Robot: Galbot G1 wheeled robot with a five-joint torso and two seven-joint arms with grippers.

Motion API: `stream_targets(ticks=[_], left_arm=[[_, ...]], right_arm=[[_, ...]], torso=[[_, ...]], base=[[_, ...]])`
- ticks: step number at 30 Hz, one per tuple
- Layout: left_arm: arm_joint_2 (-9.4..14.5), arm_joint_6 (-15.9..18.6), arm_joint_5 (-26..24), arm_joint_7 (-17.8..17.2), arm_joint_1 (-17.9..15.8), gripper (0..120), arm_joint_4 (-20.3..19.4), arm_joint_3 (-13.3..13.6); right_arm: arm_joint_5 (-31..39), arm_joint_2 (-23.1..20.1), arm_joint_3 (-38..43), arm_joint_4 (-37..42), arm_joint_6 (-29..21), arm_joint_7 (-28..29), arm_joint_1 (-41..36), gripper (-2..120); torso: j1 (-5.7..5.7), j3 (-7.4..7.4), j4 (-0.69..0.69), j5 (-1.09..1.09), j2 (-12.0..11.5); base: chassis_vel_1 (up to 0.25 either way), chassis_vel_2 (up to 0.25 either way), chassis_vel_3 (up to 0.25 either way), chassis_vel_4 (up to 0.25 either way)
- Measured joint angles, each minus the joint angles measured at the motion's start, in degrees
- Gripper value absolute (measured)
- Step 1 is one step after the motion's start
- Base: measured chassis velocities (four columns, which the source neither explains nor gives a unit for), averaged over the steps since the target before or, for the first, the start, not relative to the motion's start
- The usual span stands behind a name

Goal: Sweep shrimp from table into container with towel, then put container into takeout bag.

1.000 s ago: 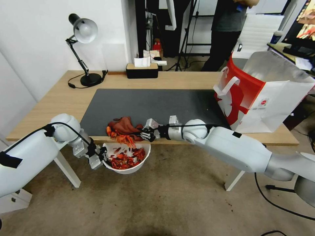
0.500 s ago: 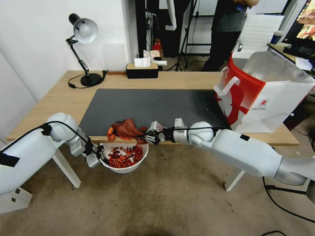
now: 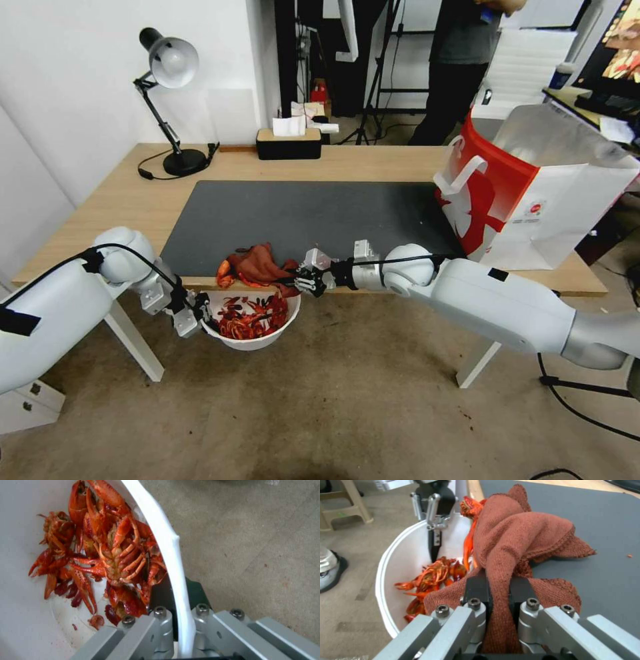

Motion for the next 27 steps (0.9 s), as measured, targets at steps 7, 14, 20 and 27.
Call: stream_targets(ticks=[7, 14, 20, 27], left_arm=[[0.28, -0.27, -0.08, 0.00, 0.64, 0, -0.08, -0.79], [0.59, -0.31, -0.12, 0.00, 1.16, 0, -0.29, -1.34], [0.97, -0.47, -0.17, 0.00, 1.34, 0, -0.35, -1.63], [1.36, -0.45, -0.20, -0.06, 2.79, 0, -1.33, -2.55]], right_arm=[[0.01, -0.36, -1.11, 1.54, 0.02, -0.27, 0.66, 5], [0.02, -1.94, -1.47, 3.86, 0.00, -0.49, 1.40, 5], [0.08, -3.91, -1.92, 8.06, -0.36, -0.76, 1.66, 5], [1.21, -5.23, 0.71, 10.30, -0.66, -0.04, -0.05, 5]], torso=[[0.00, 0.00, 0.00, 0.01, 0.00], [0.00, 0.00, 0.00, 0.01, 0.00], [0.00, -0.01, 0.00, 0.01, 0.00], [0.00, -0.01, -0.01, 0.02, 0.00]], base=[[0.000, 0.000, 0.000, 0.000], [0.000, 0.000, 0.000, 0.000], [0.000, 0.000, 0.000, 0.000], [0.000, 0.000, 0.000, 0.000]])
